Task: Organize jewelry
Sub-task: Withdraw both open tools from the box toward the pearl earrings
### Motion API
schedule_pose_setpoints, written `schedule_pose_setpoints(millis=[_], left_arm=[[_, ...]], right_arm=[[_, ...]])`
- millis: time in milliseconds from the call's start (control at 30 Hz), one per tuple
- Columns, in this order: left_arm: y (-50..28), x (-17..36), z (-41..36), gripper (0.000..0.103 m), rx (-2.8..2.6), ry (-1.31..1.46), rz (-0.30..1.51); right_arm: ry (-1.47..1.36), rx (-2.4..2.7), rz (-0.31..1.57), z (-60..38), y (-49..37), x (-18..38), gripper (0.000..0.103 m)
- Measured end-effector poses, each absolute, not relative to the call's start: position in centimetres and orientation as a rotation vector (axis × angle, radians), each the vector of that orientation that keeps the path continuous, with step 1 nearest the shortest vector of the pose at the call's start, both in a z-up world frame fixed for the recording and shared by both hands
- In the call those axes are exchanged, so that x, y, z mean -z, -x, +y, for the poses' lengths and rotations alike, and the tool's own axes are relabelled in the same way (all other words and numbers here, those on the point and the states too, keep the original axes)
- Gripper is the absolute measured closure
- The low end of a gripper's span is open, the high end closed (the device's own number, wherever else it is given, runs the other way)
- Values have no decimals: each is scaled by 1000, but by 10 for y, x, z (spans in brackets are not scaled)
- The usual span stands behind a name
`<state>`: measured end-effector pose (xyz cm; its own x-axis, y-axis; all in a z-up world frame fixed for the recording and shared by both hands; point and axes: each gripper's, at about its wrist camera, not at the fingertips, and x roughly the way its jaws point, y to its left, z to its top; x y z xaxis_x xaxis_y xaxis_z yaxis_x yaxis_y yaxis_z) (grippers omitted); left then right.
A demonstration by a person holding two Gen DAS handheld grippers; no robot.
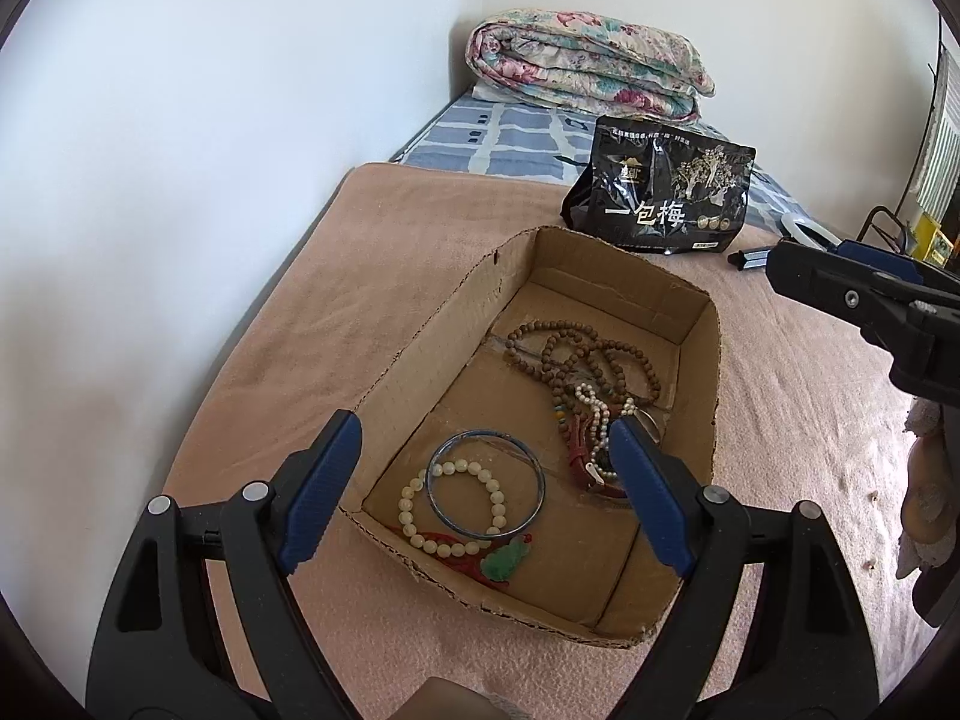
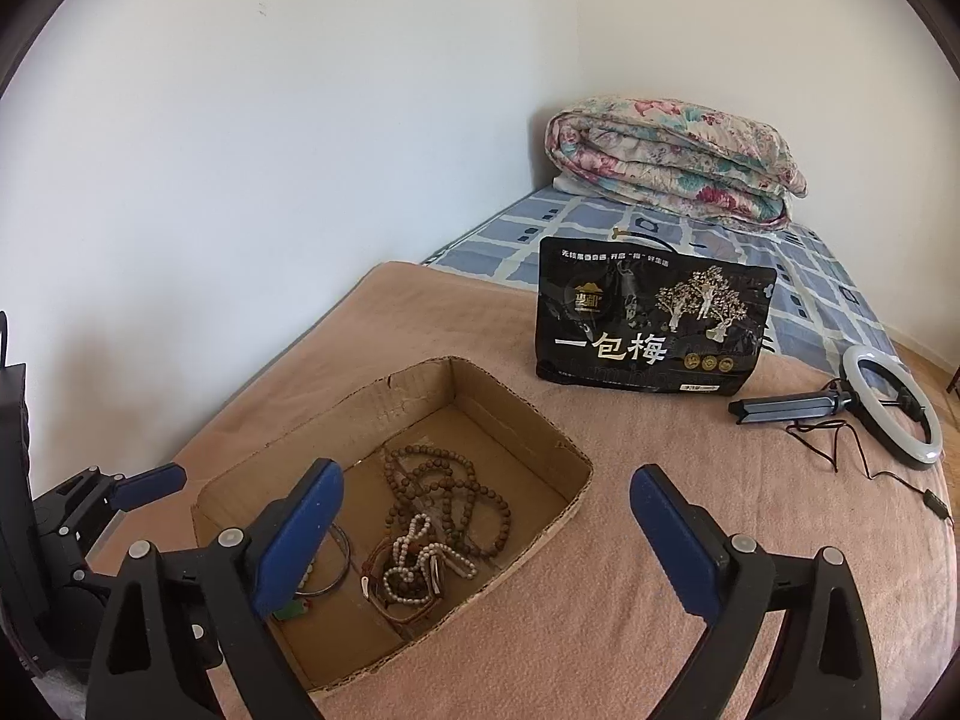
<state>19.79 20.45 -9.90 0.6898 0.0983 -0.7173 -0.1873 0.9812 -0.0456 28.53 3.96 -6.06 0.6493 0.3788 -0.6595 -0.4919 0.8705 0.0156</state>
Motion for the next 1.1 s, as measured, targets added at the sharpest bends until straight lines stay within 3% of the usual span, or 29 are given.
schedule_pose_setpoints(millis=[533,1100], left_arm=[[-175,77,146,16,-107,112,756],[-152,93,47,16,46,91,781]], right_arm=[[134,-434,697,-58,-255,38,3],[54,-249,727,-223,-213,52,4]])
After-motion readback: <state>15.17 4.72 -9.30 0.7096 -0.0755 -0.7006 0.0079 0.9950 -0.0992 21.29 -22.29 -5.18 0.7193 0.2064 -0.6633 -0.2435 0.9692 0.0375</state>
